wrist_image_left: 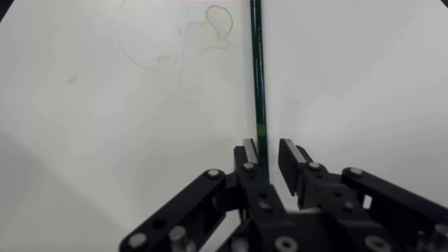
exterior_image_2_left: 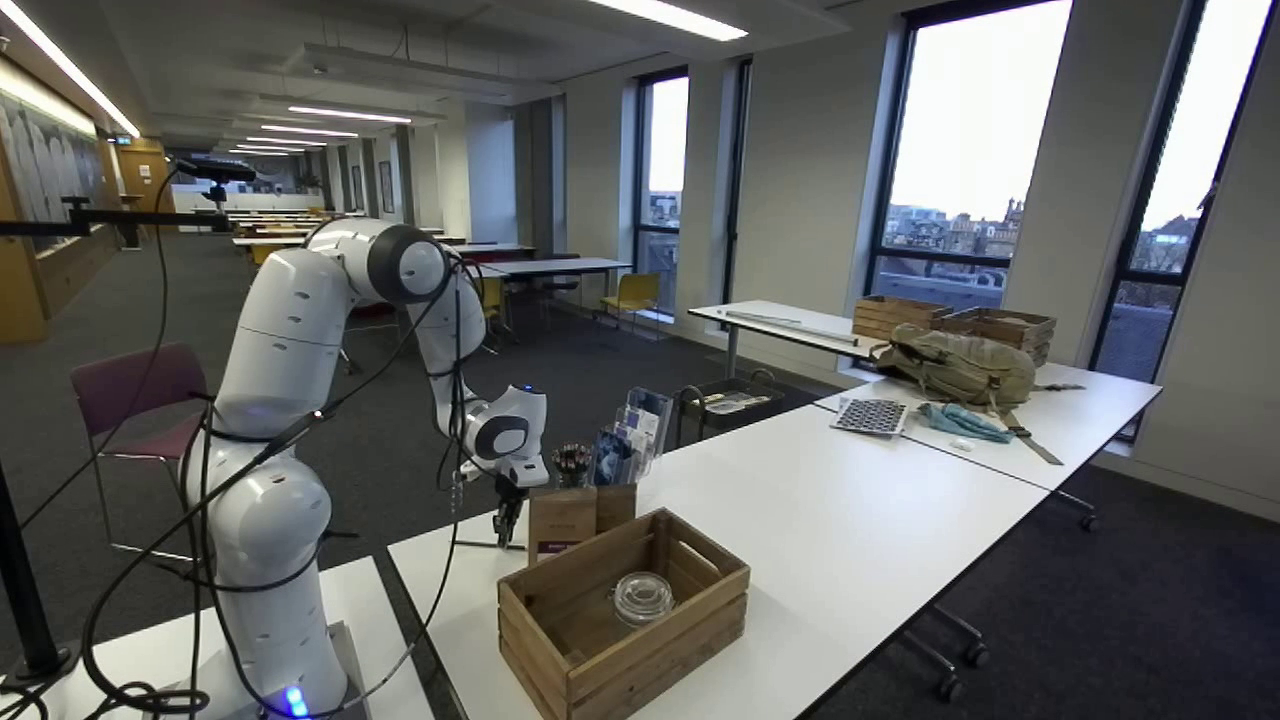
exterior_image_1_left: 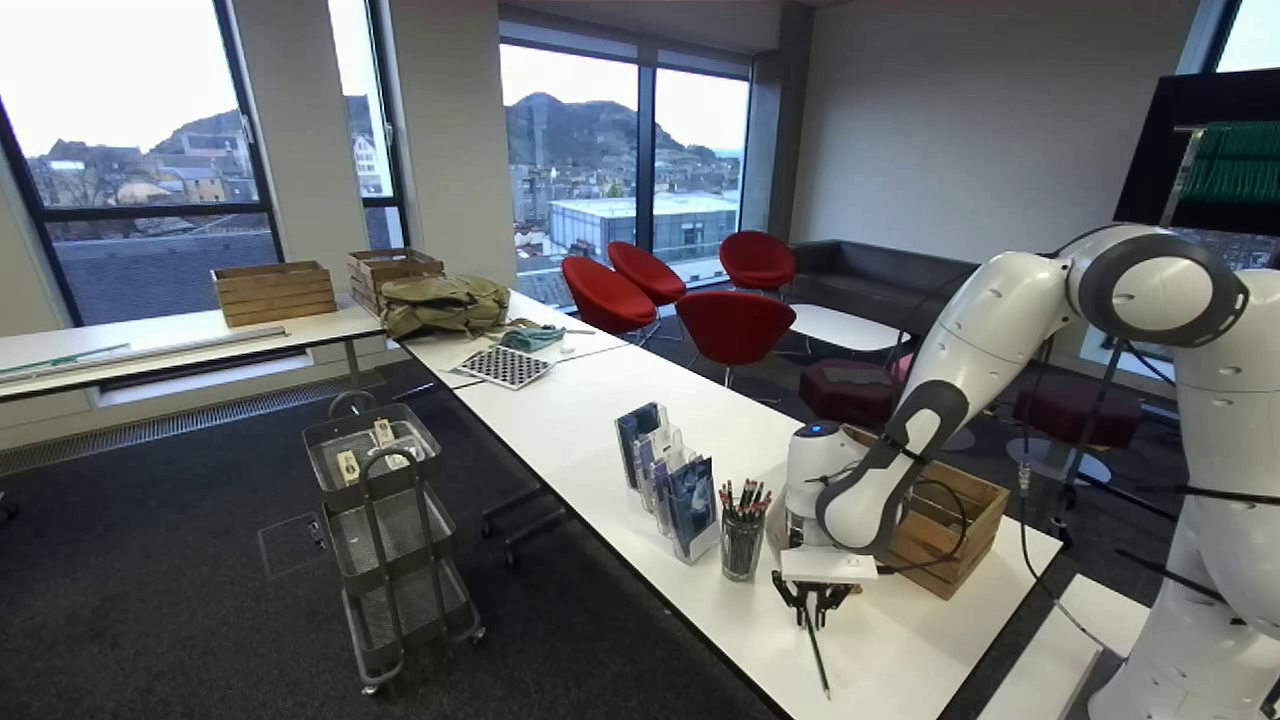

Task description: Pick the pencil and put it in the holder

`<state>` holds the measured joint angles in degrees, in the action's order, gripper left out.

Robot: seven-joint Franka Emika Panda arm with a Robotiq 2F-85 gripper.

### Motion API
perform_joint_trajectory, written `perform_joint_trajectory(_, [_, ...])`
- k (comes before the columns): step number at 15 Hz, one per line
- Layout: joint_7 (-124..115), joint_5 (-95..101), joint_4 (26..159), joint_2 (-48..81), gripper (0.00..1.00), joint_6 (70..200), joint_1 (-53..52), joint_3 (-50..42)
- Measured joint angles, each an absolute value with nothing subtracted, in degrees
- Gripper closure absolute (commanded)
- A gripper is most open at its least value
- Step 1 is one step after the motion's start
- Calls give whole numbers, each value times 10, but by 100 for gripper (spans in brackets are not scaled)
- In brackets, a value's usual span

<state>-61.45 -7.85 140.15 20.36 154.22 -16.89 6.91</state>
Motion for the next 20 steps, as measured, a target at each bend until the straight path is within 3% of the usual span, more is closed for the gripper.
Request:
perform_joint_trajectory(2, [-615,-79,1401,204,60,1542,-169,69])
perform_joint_trajectory(10, [-615,-79,1401,204,1,1542,-169,69])
perform_joint_trajectory(14, [-614,-79,1401,208,0,1542,-167,69])
perform_joint_trajectory(15, [-614,-79,1401,210,25,1542,-166,69])
perform_joint_trajectory(17, [-614,-79,1401,214,32,1542,-164,69])
perform_joint_trajectory(20, [-614,-79,1399,219,57,1542,-164,69])
